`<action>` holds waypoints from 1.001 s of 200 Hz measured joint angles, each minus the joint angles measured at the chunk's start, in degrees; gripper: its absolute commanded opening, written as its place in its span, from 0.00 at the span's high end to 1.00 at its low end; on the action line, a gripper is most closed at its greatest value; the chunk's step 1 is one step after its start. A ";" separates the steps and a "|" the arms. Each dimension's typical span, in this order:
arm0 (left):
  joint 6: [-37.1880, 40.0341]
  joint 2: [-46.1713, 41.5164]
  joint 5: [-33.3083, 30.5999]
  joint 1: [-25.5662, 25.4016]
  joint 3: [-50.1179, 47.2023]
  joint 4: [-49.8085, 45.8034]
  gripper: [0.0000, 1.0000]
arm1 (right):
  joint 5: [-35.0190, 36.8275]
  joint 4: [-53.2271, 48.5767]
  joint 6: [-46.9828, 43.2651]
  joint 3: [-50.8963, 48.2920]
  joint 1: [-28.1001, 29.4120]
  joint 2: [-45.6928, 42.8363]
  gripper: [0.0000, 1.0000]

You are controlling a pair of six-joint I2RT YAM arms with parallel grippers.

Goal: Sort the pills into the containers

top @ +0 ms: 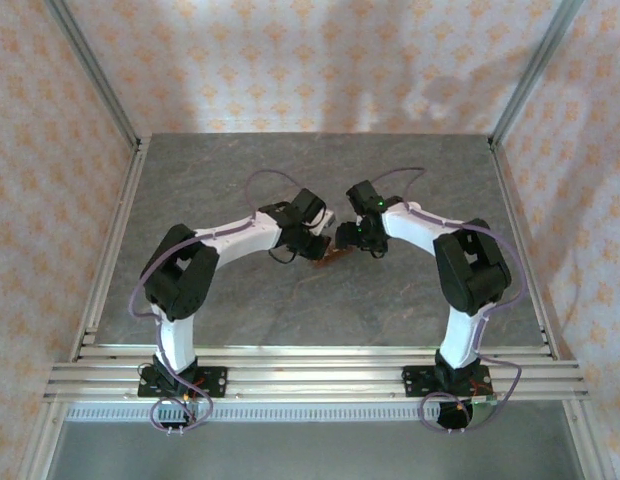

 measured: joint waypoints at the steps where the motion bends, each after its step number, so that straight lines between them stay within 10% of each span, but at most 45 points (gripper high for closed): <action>1: 0.04 -0.09 0.00 0.02 0.00 0.04 0.94 | 0.00 -0.04 0.00 0.09 0.00 0.04 0.18; 86: 2.25 -18.73 -9.46 4.66 -3.63 13.09 0.70 | 0.46 -8.00 -0.33 16.04 -0.90 -0.46 0.15; 120: 5.01 -26.58 -15.23 6.82 -9.16 18.47 0.47 | 1.40 -9.38 -0.85 17.79 -2.60 -6.40 0.11; 148: 7.28 -31.58 -18.91 8.76 -13.18 21.40 0.01 | 3.50 -9.22 -0.98 17.59 -5.29 -13.09 0.03; 200: 12.85 -39.19 -27.52 10.16 -22.80 30.60 0.00 | 10.84 -5.62 0.02 11.10 -10.99 -24.83 0.00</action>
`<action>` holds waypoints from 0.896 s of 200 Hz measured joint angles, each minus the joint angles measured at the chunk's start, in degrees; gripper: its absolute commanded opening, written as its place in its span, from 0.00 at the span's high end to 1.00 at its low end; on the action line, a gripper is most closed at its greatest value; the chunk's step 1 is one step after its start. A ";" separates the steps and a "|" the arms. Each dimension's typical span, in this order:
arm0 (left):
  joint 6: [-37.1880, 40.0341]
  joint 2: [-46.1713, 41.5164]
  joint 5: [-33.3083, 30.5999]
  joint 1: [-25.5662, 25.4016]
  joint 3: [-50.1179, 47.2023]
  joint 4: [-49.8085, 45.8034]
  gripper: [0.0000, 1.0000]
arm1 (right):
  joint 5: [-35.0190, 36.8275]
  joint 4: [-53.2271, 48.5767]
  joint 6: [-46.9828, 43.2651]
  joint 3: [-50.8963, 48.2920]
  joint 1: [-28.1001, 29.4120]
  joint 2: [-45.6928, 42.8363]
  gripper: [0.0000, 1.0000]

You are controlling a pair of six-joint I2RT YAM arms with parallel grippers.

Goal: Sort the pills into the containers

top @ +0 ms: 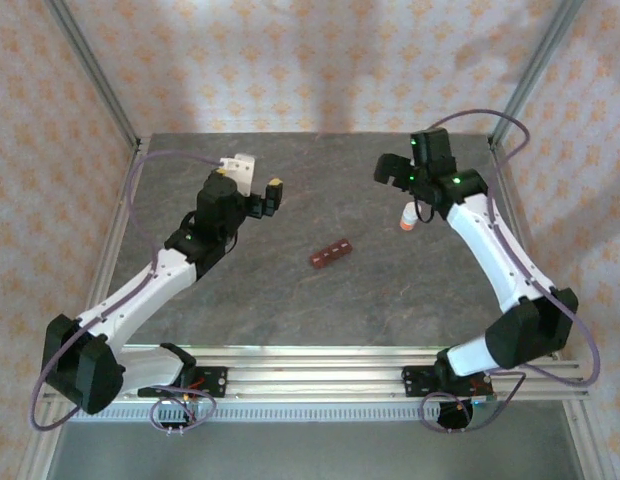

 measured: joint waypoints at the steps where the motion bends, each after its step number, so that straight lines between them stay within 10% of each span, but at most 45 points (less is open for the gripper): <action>1: 0.11 -0.11 -0.15 0.00 -0.20 0.17 0.00 | 0.20 0.09 0.02 -0.11 -0.11 -0.11 0.00; 109: 5.20 -6.03 -11.04 11.13 -24.20 23.12 0.00 | 28.48 10.25 8.59 -17.68 -12.63 -8.24 0.00; 179: 3.93 -2.84 -10.93 15.23 -31.65 29.44 0.00 | 30.38 17.33 6.08 -22.18 -16.59 -1.22 0.00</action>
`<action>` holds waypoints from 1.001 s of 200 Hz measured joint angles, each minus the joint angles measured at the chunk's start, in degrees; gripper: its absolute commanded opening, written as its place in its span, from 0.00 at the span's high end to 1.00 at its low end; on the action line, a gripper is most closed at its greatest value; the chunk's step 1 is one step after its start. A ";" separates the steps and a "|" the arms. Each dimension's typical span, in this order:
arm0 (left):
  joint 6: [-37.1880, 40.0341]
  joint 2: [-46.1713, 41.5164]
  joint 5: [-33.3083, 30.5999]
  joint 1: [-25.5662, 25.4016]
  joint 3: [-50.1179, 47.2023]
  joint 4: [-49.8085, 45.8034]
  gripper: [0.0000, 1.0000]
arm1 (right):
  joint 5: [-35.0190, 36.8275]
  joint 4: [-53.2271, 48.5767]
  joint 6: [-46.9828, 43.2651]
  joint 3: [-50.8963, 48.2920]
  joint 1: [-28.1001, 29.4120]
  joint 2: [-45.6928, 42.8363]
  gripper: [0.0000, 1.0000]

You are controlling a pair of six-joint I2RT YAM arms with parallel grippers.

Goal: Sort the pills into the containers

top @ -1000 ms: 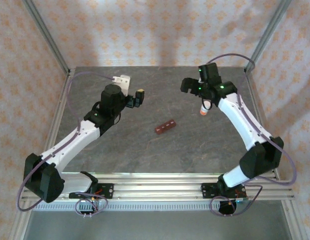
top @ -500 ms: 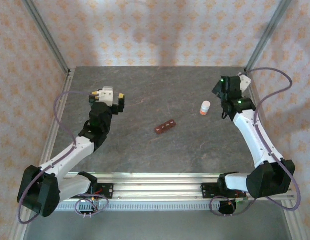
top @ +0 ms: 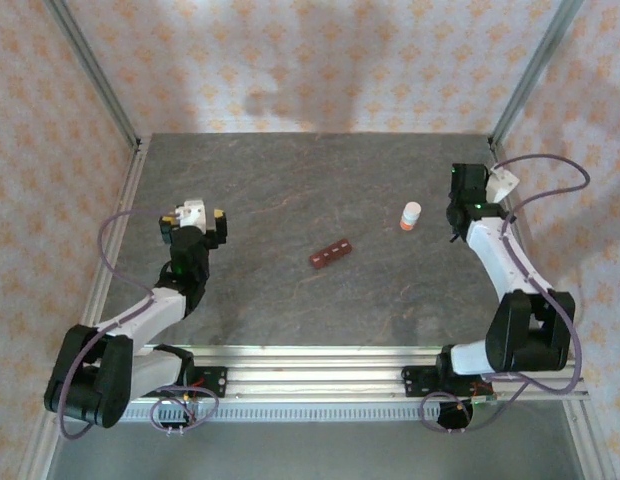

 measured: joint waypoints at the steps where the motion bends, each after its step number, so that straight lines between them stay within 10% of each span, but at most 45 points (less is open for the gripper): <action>1: 0.02 0.15 -0.02 0.04 -0.15 0.09 0.00 | 0.02 0.22 -0.13 -0.15 0.00 0.15 0.00; 80: 1.55 6.93 2.34 0.20 -2.99 5.90 0.00 | 2.05 24.50 -8.48 -22.97 0.00 0.90 0.00; 200: -2.16 21.18 17.64 9.25 0.02 14.93 0.00 | -16.04 65.05 -20.44 -38.45 2.45 7.45 0.00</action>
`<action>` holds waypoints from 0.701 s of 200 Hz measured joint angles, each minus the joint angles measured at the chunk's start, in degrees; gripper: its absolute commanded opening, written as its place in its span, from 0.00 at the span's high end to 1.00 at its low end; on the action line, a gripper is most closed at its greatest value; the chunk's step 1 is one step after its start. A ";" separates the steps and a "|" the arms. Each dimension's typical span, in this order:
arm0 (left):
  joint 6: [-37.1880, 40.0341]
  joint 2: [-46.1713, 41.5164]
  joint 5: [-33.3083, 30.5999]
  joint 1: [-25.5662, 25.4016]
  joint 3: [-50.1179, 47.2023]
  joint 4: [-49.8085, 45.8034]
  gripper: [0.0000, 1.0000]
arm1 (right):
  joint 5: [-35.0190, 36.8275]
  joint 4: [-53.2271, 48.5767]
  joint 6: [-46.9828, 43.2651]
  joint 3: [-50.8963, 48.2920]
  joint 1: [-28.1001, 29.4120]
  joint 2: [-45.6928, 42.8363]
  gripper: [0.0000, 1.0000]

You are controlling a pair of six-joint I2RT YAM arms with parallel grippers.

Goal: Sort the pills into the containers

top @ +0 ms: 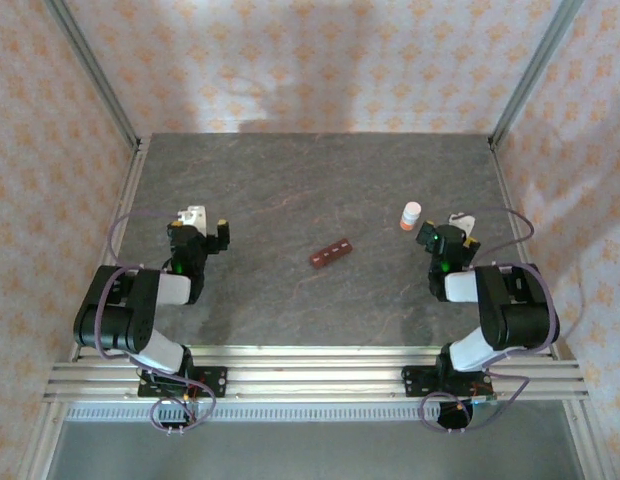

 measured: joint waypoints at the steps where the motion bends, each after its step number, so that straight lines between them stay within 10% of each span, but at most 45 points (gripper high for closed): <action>1: -0.02 0.00 0.13 0.04 0.04 0.00 0.00 | -0.04 0.02 -0.07 0.02 0.00 0.00 0.00; 140: -1.53 0.00 2.08 0.26 0.55 -1.01 0.00 | -1.57 0.44 -1.66 1.60 -0.07 -0.02 0.00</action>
